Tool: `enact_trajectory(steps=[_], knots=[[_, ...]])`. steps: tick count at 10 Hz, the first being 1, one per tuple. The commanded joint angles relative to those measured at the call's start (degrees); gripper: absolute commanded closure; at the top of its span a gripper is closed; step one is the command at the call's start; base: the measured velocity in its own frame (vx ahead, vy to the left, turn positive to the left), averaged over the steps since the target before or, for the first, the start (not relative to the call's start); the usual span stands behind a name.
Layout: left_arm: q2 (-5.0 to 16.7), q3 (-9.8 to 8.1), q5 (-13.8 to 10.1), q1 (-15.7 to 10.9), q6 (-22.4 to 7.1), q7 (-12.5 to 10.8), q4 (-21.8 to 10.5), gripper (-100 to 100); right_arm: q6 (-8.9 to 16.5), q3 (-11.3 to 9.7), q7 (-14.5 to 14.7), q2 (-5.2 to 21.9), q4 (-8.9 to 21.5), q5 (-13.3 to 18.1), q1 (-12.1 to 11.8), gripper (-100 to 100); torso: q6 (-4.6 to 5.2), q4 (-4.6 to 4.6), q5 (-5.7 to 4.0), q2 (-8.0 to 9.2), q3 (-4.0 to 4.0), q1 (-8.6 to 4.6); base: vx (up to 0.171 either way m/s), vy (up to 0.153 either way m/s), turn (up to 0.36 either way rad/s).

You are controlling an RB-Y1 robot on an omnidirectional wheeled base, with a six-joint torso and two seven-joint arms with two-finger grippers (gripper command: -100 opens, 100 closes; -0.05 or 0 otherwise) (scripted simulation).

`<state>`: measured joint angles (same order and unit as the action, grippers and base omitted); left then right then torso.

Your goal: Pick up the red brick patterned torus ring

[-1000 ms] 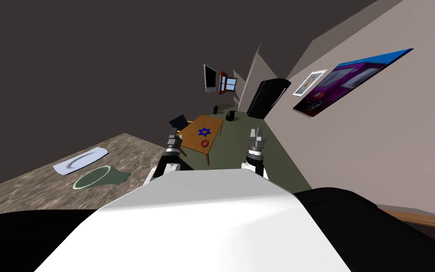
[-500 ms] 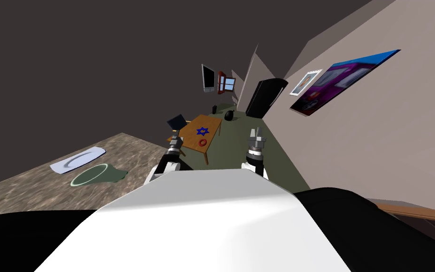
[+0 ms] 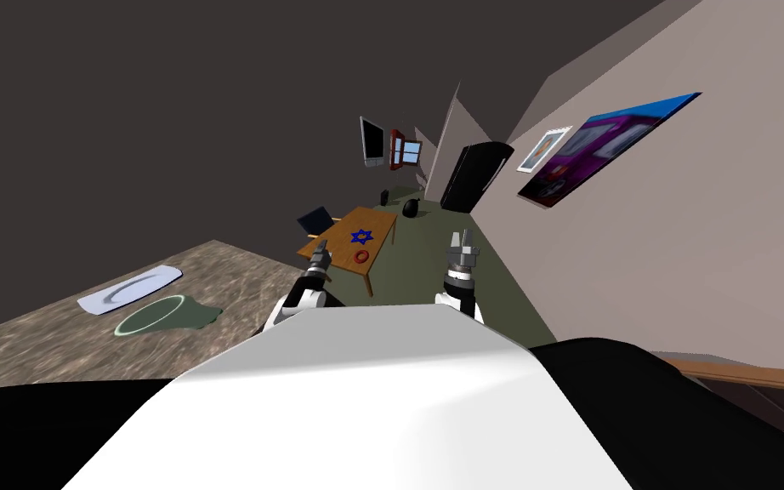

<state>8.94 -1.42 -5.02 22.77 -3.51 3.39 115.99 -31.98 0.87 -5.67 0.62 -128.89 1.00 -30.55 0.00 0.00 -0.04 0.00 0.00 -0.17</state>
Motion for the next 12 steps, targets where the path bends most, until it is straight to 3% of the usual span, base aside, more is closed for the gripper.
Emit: enact_trajectory(steps=[1,12], knots=[[-0.16,-0.2,-0.19,-0.43,-2.08,0.3,-0.24,-100,0.0,0.0,0.0,0.0,0.0,0.0,0.0,0,0.0,0.0,0.0,0.0,0.0,0.0,-0.002,-0.043,-0.015],[-0.2,-3.4,-2.85,-5.15,-16.81,3.18,-9.4,-100,0.0,0.0,0.0,0.0,0.0,0.0,-0.01,0,-0.01,-0.03,-0.01,-0.14,-0.08,0.01,0.022,-0.052,-0.019]])
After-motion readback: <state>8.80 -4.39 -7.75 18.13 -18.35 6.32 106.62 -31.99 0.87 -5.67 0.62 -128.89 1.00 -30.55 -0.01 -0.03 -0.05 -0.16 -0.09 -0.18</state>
